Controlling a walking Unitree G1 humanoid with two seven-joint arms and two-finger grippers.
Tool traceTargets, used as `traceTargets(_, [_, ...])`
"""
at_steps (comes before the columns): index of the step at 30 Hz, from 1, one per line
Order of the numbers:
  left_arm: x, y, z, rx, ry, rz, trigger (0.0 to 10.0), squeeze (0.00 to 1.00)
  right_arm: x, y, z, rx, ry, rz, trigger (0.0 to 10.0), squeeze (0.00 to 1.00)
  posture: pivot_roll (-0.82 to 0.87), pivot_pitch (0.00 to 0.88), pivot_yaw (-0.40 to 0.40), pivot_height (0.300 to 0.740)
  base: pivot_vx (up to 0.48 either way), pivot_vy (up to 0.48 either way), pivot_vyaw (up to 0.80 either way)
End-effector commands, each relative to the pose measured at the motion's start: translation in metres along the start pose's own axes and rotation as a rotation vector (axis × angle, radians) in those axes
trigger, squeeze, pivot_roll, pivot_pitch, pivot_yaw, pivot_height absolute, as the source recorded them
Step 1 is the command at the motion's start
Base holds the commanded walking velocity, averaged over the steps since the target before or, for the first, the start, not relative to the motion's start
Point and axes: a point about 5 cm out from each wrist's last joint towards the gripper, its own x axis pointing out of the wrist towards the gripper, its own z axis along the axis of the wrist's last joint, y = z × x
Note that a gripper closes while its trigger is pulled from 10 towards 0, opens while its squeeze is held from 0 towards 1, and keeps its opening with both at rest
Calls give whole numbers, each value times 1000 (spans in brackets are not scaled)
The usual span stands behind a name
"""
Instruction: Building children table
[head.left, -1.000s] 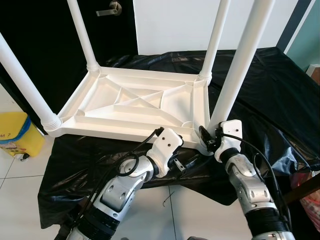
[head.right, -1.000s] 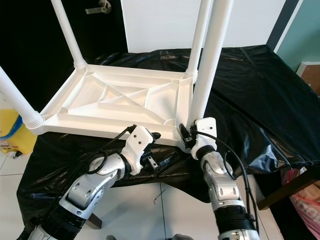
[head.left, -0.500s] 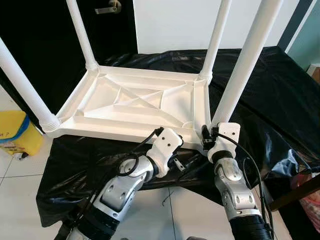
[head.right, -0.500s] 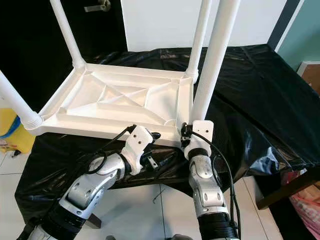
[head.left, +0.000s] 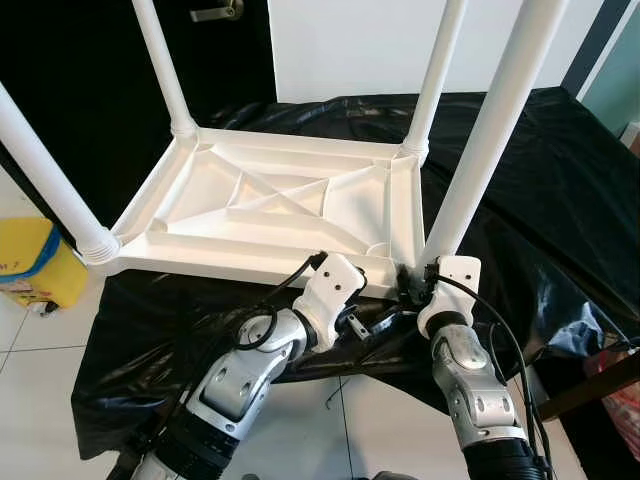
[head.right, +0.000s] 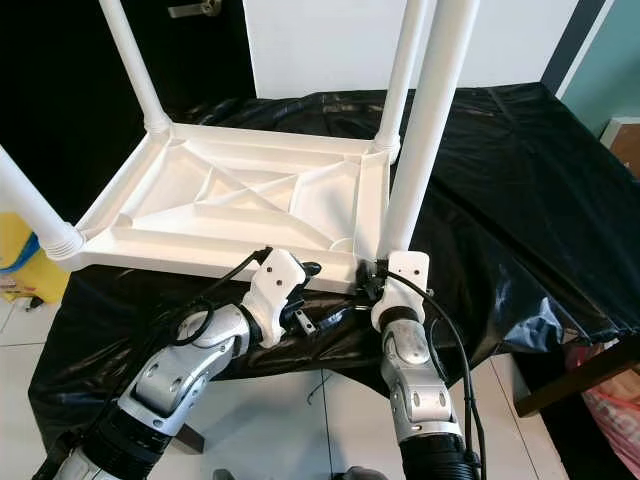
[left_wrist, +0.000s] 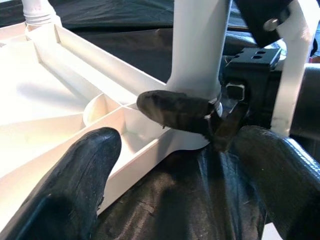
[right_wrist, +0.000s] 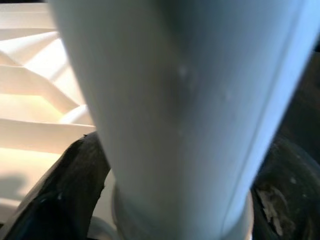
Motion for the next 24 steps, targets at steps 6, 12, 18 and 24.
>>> traceTargets(6, [0,-2,2,-2,-5,-66,10000,0,-3,-17,6,-39,-30,192,10000,1000,-116,67,-11,740,0,0,0])
traceTargets(12, [2,-1,3,6,-7,-78,10000,0,8,-31,16,-129,-33,373,10000,0,-126,60,-1,740,0,0,0])
traceTargets(18, [4,-1,5,11,-11,-92,10000,0,19,-25,21,-208,-25,523,10000,0,-126,51,-1,740,0,0,0])
traceTargets(24, [4,-1,5,13,-10,-92,10000,0,22,-25,19,-225,-7,559,0,0,-118,47,-10,740,0,0,0])
